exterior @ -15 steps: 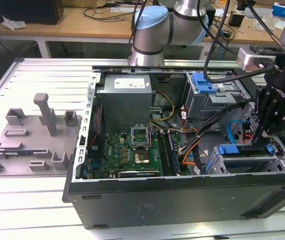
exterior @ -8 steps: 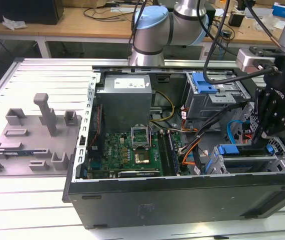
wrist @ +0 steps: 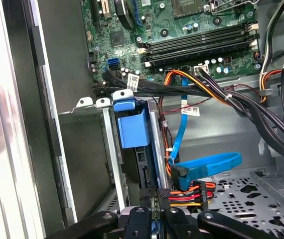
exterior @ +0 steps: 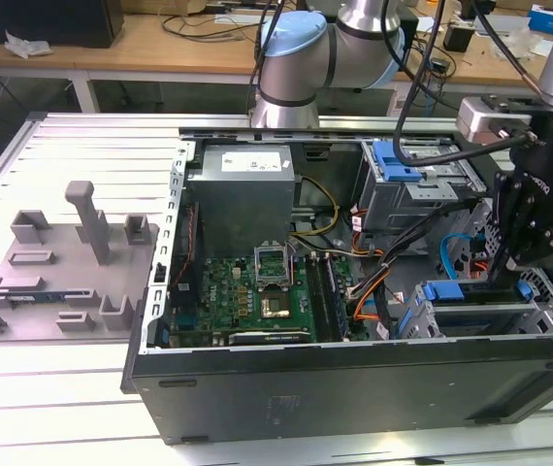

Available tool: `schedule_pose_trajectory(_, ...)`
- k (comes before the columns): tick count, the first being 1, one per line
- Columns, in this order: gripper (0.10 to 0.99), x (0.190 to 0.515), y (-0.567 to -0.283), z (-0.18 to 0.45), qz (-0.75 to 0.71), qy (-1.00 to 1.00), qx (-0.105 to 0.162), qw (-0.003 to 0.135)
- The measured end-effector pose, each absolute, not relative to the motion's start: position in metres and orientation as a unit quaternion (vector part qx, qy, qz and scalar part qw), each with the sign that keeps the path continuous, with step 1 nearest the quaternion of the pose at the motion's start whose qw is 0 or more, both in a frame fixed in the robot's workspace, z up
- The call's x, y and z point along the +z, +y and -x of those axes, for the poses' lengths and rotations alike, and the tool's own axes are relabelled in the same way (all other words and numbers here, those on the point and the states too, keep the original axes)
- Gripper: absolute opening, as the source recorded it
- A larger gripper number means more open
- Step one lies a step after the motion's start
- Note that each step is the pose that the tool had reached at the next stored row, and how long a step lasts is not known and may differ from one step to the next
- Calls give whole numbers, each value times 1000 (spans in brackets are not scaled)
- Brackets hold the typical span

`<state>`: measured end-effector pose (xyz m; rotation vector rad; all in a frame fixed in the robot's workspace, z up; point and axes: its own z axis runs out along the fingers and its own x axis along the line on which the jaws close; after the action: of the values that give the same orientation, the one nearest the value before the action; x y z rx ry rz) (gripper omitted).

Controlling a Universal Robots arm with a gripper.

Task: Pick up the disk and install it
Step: 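Insert the first disk wire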

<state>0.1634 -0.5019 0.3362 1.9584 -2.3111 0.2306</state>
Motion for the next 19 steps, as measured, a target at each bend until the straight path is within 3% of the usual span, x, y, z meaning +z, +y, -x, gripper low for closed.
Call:
schedule_pose_trajectory(10,169,333,-503,-163,-646,-758,77,52)
schedule_pose_trajectory(12,298,333,-503,-163,-646,-758,77,52)
schedule_pose_trajectory(13,420,336,-503,-163,-646,-758,77,52)
schedule_pose_trajectory(14,420,338,-503,-163,-646,-758,77,52)
schedule_pose_trajectory(19,659,361,-503,-163,-646,-758,77,52)
